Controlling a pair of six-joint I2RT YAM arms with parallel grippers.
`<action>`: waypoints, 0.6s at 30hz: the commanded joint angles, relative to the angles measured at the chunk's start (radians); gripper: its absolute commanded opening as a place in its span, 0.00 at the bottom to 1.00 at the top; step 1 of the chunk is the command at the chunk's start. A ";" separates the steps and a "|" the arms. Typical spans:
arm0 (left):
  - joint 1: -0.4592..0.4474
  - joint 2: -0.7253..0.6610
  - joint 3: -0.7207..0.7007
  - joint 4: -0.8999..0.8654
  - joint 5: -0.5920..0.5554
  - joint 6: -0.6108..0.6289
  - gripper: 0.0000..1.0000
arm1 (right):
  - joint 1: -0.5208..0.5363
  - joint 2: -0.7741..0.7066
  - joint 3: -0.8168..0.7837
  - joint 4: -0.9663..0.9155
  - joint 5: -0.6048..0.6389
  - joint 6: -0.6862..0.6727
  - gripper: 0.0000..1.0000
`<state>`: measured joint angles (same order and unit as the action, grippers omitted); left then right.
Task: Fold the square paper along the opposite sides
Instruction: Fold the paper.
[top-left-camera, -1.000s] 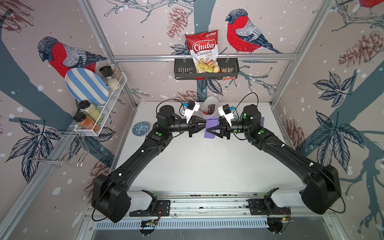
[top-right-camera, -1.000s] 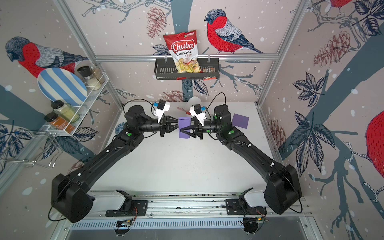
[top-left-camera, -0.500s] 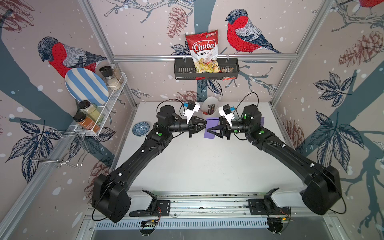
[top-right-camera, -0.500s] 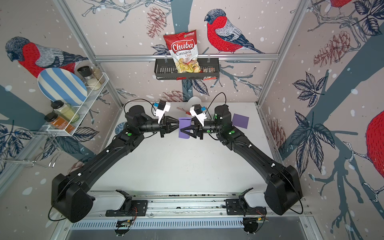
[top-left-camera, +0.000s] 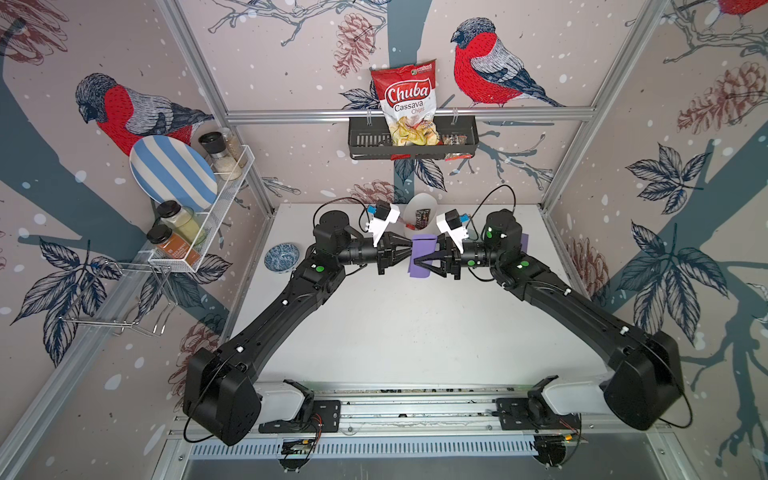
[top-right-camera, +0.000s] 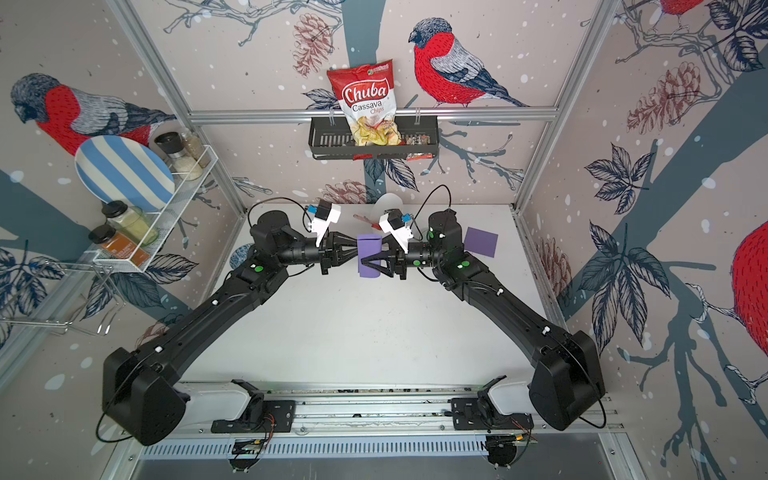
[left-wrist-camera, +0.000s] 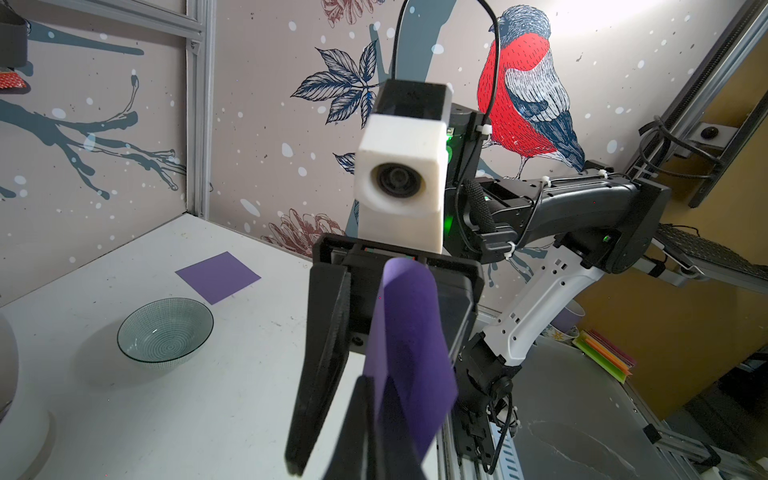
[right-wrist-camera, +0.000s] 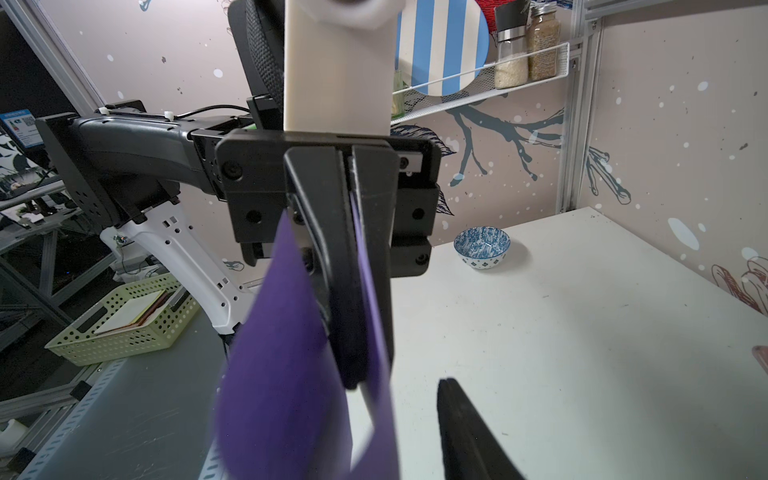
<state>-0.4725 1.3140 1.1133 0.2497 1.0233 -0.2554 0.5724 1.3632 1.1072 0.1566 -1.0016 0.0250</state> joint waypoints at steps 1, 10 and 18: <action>-0.003 -0.004 0.009 0.009 0.009 0.012 0.00 | 0.000 -0.002 0.005 0.015 0.000 -0.010 0.44; -0.004 0.003 0.009 0.009 0.009 0.013 0.00 | 0.000 0.002 0.005 0.035 -0.002 0.006 0.44; -0.006 0.002 0.008 0.007 0.008 0.013 0.00 | 0.001 0.000 0.003 0.038 -0.005 0.009 0.44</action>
<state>-0.4751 1.3151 1.1133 0.2497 1.0229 -0.2554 0.5724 1.3643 1.1072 0.1642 -1.0016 0.0265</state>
